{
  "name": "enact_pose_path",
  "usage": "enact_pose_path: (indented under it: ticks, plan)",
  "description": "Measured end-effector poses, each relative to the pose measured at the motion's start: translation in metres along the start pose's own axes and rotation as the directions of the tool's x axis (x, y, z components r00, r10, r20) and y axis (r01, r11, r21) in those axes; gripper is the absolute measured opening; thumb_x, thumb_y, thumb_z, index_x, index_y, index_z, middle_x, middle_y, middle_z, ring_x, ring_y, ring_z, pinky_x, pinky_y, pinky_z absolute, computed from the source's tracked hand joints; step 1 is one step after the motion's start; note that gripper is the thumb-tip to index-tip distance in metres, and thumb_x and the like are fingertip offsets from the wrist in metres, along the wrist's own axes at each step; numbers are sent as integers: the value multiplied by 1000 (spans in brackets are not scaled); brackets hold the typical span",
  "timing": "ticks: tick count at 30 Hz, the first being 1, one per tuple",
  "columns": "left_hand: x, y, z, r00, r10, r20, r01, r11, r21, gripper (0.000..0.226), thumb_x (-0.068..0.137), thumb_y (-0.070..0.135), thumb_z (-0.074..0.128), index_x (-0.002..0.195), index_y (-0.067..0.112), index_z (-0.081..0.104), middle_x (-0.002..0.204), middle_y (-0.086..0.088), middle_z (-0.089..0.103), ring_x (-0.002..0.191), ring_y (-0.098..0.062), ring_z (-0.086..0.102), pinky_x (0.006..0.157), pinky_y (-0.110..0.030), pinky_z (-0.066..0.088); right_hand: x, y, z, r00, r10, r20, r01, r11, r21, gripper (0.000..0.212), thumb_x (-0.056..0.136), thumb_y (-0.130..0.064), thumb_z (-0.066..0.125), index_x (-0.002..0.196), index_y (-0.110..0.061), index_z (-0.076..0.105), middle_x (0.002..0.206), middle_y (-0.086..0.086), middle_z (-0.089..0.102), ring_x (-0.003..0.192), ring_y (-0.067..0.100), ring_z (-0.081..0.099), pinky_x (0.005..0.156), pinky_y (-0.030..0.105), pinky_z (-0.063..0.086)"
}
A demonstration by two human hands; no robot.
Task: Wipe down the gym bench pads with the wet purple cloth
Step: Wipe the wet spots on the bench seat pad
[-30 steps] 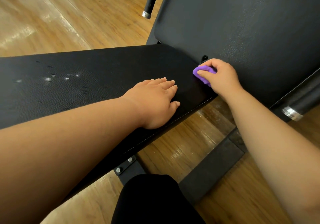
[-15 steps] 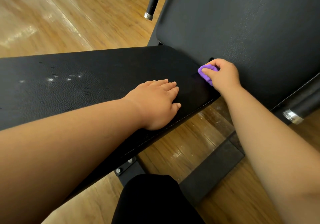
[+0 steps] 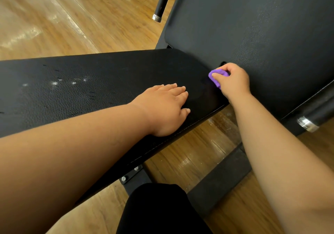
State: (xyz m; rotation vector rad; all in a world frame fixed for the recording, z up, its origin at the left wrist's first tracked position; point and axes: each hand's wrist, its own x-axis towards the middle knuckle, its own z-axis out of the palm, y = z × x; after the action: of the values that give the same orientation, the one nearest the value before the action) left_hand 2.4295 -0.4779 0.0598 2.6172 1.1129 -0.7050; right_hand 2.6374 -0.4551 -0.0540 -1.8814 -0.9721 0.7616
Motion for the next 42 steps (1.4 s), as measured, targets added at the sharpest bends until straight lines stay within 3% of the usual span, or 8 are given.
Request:
enact_pose_path:
  ticks: [5,10,16,22,27,32,38,42]
  plan:
    - [1,1,0,1000,-5,3,5,1000,9,60,103,46,19,155,19,7,163,3,3,150,-14,-1,121,-32,3,-15,-4,-1,973,-126,193,123,992,28,6,87,-18,70,85,-22,66,72,-5,64,54,-1,56,49,14,47]
    - [0,1,0,1000,-3,2,3,1000,6,60,103,46,19,155,20,7,163,3,3,150,-14,-2,122,-33,3,2,0,-6,1000,8,9,-8,1000,2,21,86,-11,65,72,-26,59,68,-5,60,56,5,54,53,16,48]
    - [1,1,0,1000,-4,3,4,1000,8,60,103,46,20,155,19,8,163,3,3,150,-14,-1,122,-32,3,-24,-10,1,968,-172,182,176,984,-6,10,87,-21,70,81,-25,63,77,-11,64,58,-1,57,51,14,46]
    - [1,2,0,1000,-12,4,12,1000,2,60,103,46,20,155,20,8,163,4,4,149,-13,-1,122,-32,3,-12,-6,2,999,-36,0,36,999,18,4,86,-12,65,86,-16,65,72,-8,60,68,11,58,52,8,42]
    - [1,2,-1,1000,-11,8,11,1000,1,60,103,46,21,155,19,9,163,3,5,150,-14,1,122,-32,4,-43,-15,6,969,-190,159,192,981,6,4,88,-22,68,89,-19,66,84,-8,65,71,4,59,59,15,48]
    - [-1,4,-3,1000,-19,14,20,1000,-9,59,103,46,22,155,20,10,163,4,5,149,-13,1,122,-32,4,-23,-11,1,999,-42,29,41,999,19,5,86,-17,66,89,-13,67,74,-5,62,63,8,60,57,22,49]
    - [-3,6,-5,999,-33,3,33,999,-16,60,103,45,24,155,18,10,163,1,8,150,-15,3,122,-33,6,-58,-23,8,967,-196,164,198,980,4,5,88,-24,69,87,-22,64,82,-17,60,76,1,57,60,12,44]
    - [-7,8,-5,996,-92,-17,92,995,-24,63,103,48,25,155,16,10,163,1,5,150,-15,1,119,-32,6,-45,-22,4,995,-76,62,75,997,24,9,88,-18,65,80,-22,62,72,-8,60,63,9,57,58,23,45]
